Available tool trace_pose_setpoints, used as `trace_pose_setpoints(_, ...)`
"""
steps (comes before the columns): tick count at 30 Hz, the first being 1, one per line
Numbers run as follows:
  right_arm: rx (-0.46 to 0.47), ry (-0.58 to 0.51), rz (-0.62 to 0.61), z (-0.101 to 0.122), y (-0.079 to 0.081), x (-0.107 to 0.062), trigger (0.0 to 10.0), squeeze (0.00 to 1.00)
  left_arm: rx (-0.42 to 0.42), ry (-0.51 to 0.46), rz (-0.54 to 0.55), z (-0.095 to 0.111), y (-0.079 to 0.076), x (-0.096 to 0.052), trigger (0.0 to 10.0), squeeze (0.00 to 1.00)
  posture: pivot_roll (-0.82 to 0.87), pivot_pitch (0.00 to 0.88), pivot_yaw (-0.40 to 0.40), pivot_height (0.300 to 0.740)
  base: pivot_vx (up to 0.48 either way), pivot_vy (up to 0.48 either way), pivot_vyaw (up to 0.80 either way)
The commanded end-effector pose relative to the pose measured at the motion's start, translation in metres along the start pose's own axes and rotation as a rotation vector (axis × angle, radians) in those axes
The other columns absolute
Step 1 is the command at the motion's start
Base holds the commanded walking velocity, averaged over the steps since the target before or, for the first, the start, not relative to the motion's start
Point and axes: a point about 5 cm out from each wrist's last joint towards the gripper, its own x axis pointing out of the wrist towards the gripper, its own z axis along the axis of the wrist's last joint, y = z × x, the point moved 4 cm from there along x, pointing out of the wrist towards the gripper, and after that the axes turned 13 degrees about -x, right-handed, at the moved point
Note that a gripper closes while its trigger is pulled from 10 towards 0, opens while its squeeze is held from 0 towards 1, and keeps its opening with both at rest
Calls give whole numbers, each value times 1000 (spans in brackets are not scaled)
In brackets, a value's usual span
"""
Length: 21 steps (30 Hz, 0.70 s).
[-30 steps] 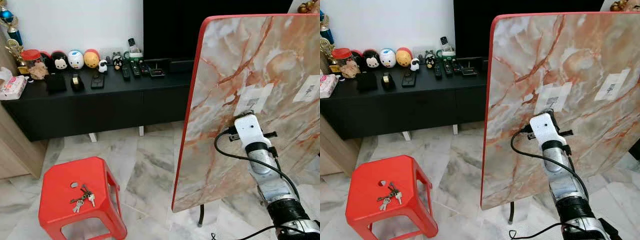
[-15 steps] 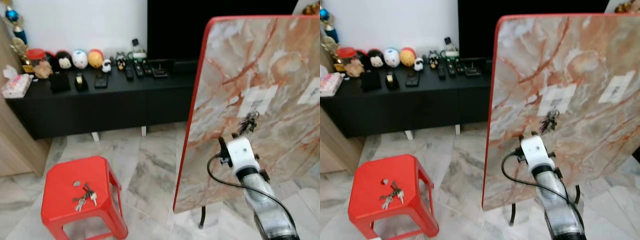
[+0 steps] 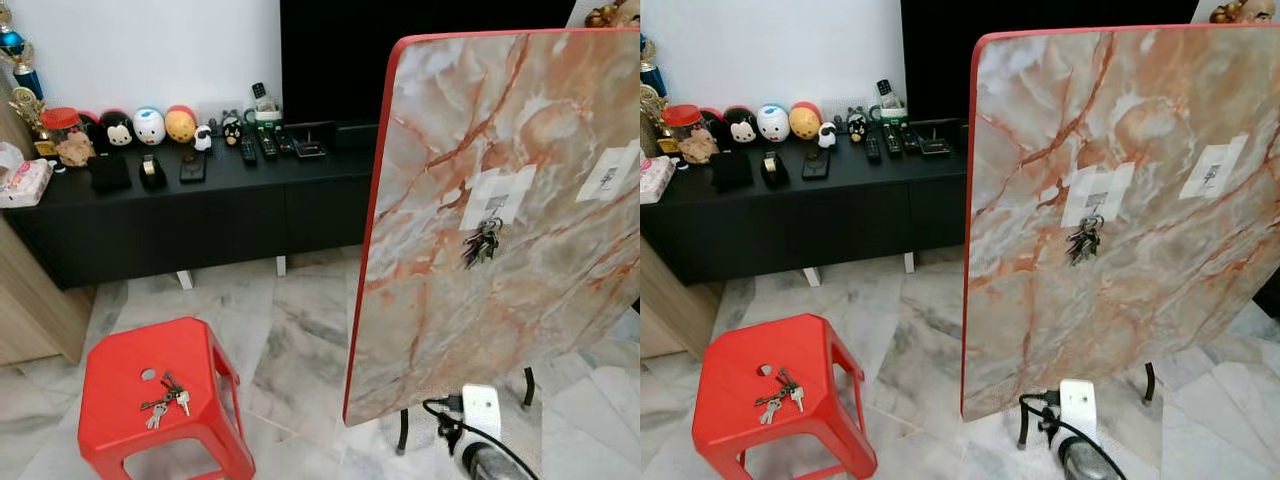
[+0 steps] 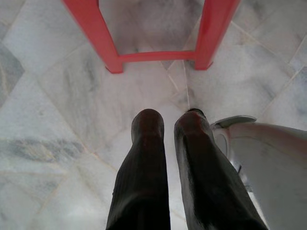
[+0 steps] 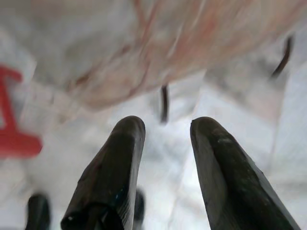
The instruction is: Hang keys on a hook
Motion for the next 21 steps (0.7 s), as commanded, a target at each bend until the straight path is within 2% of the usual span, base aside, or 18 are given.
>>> trace_pose_setpoints(1,-87,134,31,-35,8,-4,10000,0,18,23,-13,-6,-10,1,10000,0,176,0,-50,740,0,0,0)
trace_pose_setpoints(2,-87,134,31,-35,8,-4,10000,0,18,23,-13,-6,-10,1,10000,0,176,0,-50,740,0,0,0)
trace_pose_setpoints(3,-111,174,35,-46,8,-7,10000,0,21,24,-18,-5,-14,1,10000,0,193,0,-51,740,0,0,0)
trace_pose_setpoints(4,-97,186,27,-50,7,-8,10000,0,22,21,-21,-4,-17,2,10000,0,193,0,-51,740,0,0,0)
trace_pose_setpoints(6,-31,183,14,-50,5,-8,10000,0,19,16,-23,-2,-19,3,10000,0,185,0,-49,740,0,0,0)
trace_pose_setpoints(7,-31,183,14,-50,5,-8,10000,0,19,16,-23,-2,-19,3,10000,0,185,0,-49,740,0,0,0)
trace_pose_setpoints(9,85,187,-31,-52,-2,-8,10000,0,22,23,-20,-1,-20,4,10000,0,177,0,-41,740,0,0,0)
trace_pose_setpoints(12,112,197,-65,-55,-7,-9,10000,0,24,25,-16,0,-15,4,10000,0,174,0,-40,740,0,0,0)
trace_pose_setpoints(16,151,193,-83,-55,-8,-9,10000,0,16,10,-9,6,2,2,10000,0,180,0,-47,740,0,229,0)
trace_pose_setpoints(17,151,193,-83,-55,-8,-9,10000,0,16,10,-9,6,2,2,10000,0,180,0,-47,740,0,307,0)
trace_pose_setpoints(19,82,181,-68,-55,-14,-10,10000,0,2,3,1,10,21,-1,10000,0,187,0,-51,740,0,306,0)
trace_pose_setpoints(21,46,166,-50,-52,-14,-10,10000,0,-2,3,5,9,27,-3,10000,0,190,0,-54,740,0,306,0)
